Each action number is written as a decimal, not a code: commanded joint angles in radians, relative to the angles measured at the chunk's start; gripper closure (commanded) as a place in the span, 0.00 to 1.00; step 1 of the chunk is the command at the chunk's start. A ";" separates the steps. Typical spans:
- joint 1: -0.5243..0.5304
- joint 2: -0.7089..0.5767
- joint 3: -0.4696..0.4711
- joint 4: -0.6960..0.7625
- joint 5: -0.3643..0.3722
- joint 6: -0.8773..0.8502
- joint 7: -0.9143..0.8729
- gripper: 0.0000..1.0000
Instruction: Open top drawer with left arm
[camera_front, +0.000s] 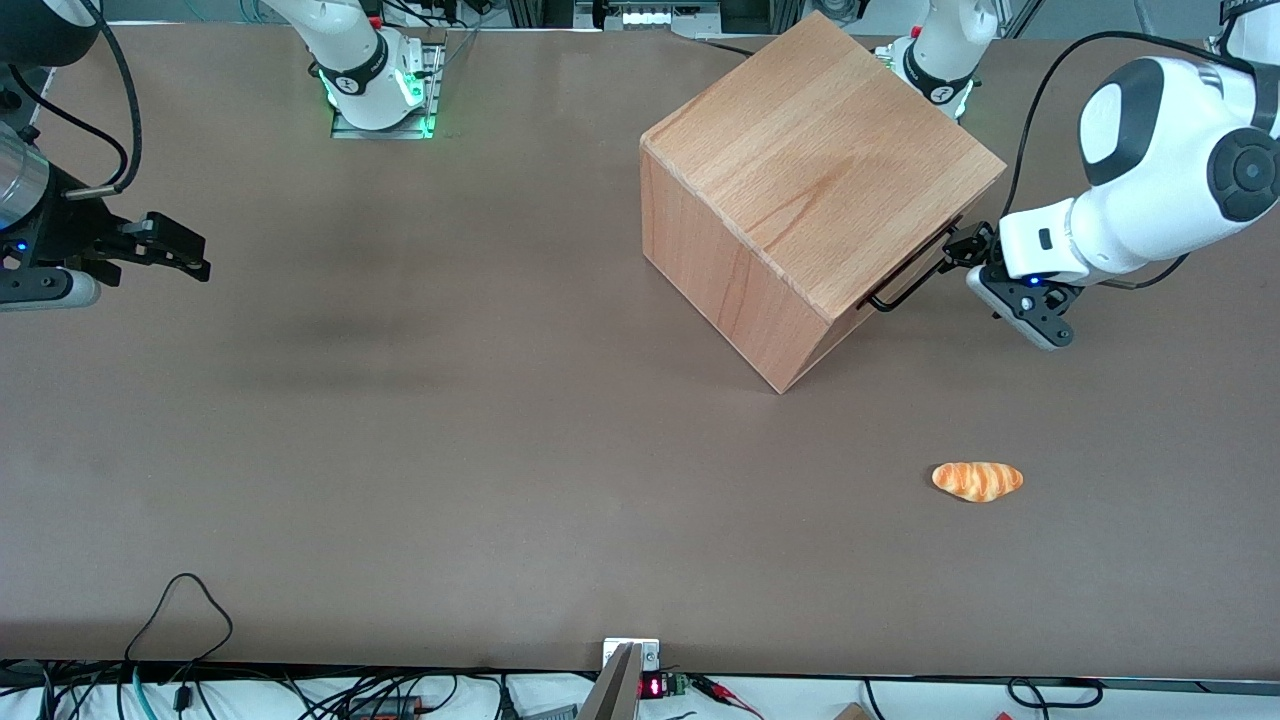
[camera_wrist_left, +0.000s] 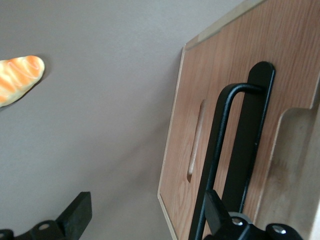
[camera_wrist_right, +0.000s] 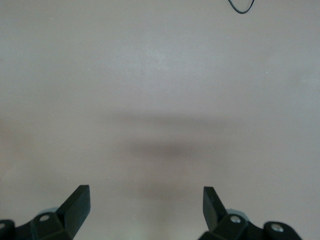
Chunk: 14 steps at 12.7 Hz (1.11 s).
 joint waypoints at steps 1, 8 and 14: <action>0.001 0.005 -0.001 -0.006 -0.044 0.013 0.067 0.00; -0.001 0.016 -0.030 -0.015 -0.070 0.018 0.078 0.00; 0.002 0.038 -0.030 -0.062 -0.075 0.116 0.138 0.00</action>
